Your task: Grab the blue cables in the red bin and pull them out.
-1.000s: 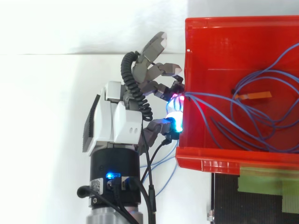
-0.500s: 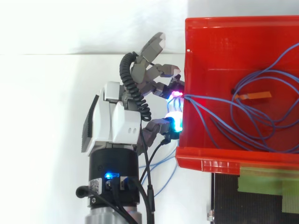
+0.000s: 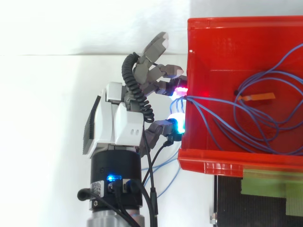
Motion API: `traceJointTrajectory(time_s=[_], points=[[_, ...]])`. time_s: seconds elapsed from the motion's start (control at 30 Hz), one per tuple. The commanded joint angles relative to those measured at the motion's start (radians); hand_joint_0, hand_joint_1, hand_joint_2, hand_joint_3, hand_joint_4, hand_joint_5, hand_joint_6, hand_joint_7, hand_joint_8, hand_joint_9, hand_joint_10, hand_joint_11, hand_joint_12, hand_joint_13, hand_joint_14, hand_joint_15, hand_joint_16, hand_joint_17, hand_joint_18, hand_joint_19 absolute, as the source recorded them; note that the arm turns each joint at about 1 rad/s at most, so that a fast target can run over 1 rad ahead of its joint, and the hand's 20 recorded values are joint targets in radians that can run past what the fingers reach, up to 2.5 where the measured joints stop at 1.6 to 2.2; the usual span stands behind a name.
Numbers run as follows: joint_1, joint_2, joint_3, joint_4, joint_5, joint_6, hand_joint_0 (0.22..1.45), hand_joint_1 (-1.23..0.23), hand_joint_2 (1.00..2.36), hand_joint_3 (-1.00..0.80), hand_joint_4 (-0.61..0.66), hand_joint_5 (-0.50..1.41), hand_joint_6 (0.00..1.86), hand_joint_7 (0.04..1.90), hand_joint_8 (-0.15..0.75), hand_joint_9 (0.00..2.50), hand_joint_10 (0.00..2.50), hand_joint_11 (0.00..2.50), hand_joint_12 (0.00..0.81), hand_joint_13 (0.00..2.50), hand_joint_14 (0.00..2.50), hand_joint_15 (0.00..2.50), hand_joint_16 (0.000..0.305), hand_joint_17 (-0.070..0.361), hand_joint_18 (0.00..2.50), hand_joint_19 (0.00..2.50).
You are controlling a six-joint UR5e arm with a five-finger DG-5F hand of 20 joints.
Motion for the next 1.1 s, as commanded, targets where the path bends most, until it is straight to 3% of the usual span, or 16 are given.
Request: traceJointTrajectory(time_s=[0.0,0.37,0.63,0.77,0.9,1.07], points=[[-0.002,0.000,0.001,0.001,-0.004,0.000,0.79,-1.01,1.00,-1.00,0.12,0.88,0.01,0.64,0.257,0.78,0.02,0.68,0.364,0.38,0.01,0.22,0.049,0.110,0.30,0.34],[-0.010,0.000,0.001,-0.013,-0.017,0.000,0.80,-1.01,1.00,-1.00,0.10,0.88,0.01,0.65,0.256,0.78,0.02,0.68,0.364,0.38,0.01,0.21,0.049,0.110,0.30,0.34],[-0.010,0.000,0.002,-0.019,-0.017,0.000,0.81,-1.01,1.00,-1.00,0.08,0.96,0.01,0.79,0.260,0.81,0.02,0.69,0.360,0.39,0.01,0.22,0.048,0.109,0.31,0.33],[-0.010,0.000,0.024,-0.033,-0.017,0.000,0.81,-1.00,1.00,-1.00,0.07,1.00,0.01,0.86,0.260,0.81,0.02,0.71,0.359,0.40,0.01,0.22,0.048,0.108,0.31,0.33],[-0.006,0.000,0.050,-0.088,-0.017,-0.001,0.81,-1.00,1.00,-1.00,0.06,1.03,0.00,0.92,0.260,0.82,0.02,0.71,0.360,0.40,0.01,0.22,0.048,0.108,0.32,0.33],[-0.006,0.000,0.055,-0.097,-0.017,-0.001,0.82,-1.00,1.00,-1.00,0.05,1.01,0.17,0.88,0.260,0.84,0.02,0.72,0.359,0.41,0.01,0.22,0.048,0.107,0.33,0.33]])
